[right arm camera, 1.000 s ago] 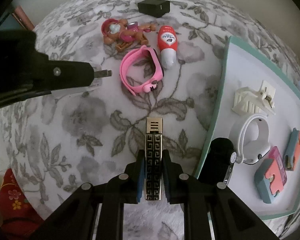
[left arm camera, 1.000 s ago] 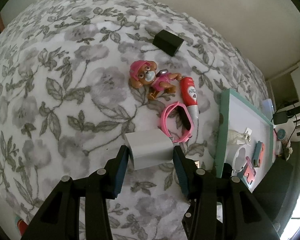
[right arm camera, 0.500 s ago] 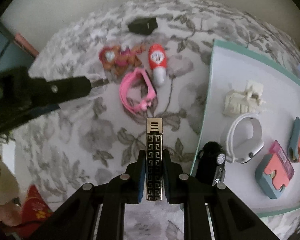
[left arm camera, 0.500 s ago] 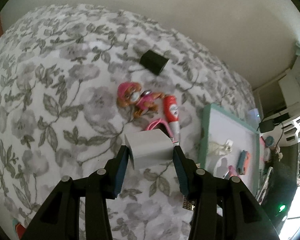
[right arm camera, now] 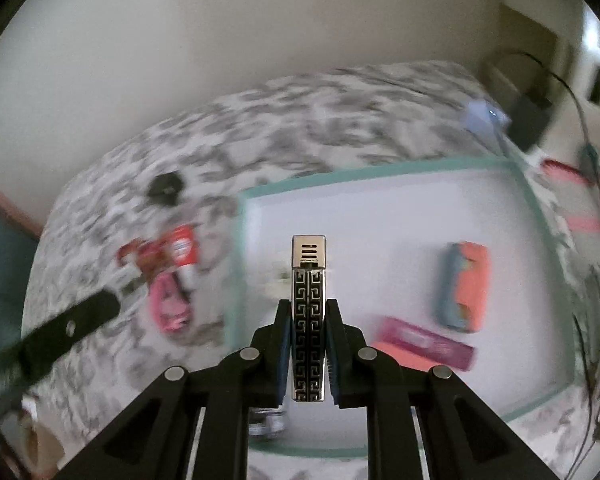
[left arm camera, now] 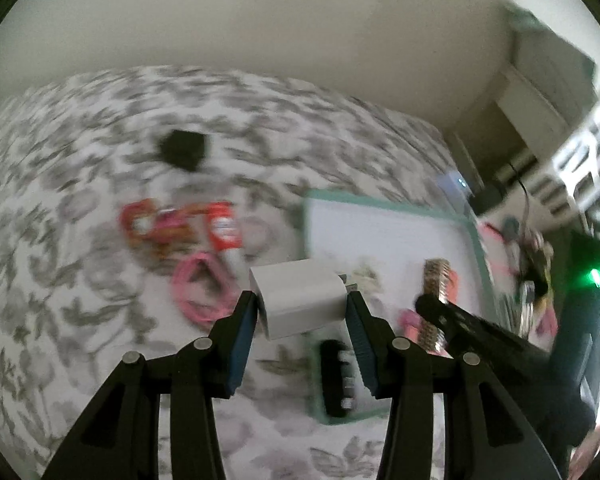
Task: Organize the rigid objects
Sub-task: 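Lower the gold bar into the tray and open the right gripper while the left releases the charger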
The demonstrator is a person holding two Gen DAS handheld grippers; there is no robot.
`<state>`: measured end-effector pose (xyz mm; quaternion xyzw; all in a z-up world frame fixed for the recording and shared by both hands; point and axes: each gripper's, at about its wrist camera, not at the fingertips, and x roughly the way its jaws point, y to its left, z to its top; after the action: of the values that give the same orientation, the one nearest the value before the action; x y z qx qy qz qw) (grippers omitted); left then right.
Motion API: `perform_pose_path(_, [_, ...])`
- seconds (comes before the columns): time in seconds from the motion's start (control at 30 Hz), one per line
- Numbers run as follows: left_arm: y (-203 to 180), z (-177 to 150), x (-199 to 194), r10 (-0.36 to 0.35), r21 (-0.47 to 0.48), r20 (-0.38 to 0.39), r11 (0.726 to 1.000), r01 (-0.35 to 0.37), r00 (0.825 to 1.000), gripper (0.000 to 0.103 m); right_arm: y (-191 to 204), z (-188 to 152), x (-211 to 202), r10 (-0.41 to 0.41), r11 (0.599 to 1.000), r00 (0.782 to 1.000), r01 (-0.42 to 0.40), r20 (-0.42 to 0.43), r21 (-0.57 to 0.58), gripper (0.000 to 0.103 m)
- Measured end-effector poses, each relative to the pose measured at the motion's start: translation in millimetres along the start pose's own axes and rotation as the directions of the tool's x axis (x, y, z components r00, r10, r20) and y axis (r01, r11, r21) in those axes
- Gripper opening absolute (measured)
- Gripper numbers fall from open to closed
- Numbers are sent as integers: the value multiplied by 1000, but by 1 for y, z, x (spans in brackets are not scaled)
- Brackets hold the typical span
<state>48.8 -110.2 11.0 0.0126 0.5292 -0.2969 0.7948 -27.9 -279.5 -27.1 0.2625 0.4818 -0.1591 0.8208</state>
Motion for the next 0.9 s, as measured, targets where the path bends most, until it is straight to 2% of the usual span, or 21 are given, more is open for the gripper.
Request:
perform_pose_path(0.17, [-45, -7, 16, -15, 116, -4, 993, 16, 1000, 47, -41, 1, 1, -98, 990, 995, 97, 0, 101, 17])
perform_pose_path(0.33, [-83, -15, 23, -37, 223, 14, 974, 33, 999, 47, -73, 0, -4, -135, 975, 991, 133, 0, 180, 17])
perform_pose_path(0.53, [-85, -14, 33, -34, 208, -9, 978, 35, 999, 47, -84, -2, 2, -139, 971, 990, 142, -27, 190, 17])
perform_pose_path(0.9, [-60, -10, 39, 22, 126, -33, 992, -17, 999, 47, -66, -4, 19, -143, 983, 987, 150, -72, 104, 19])
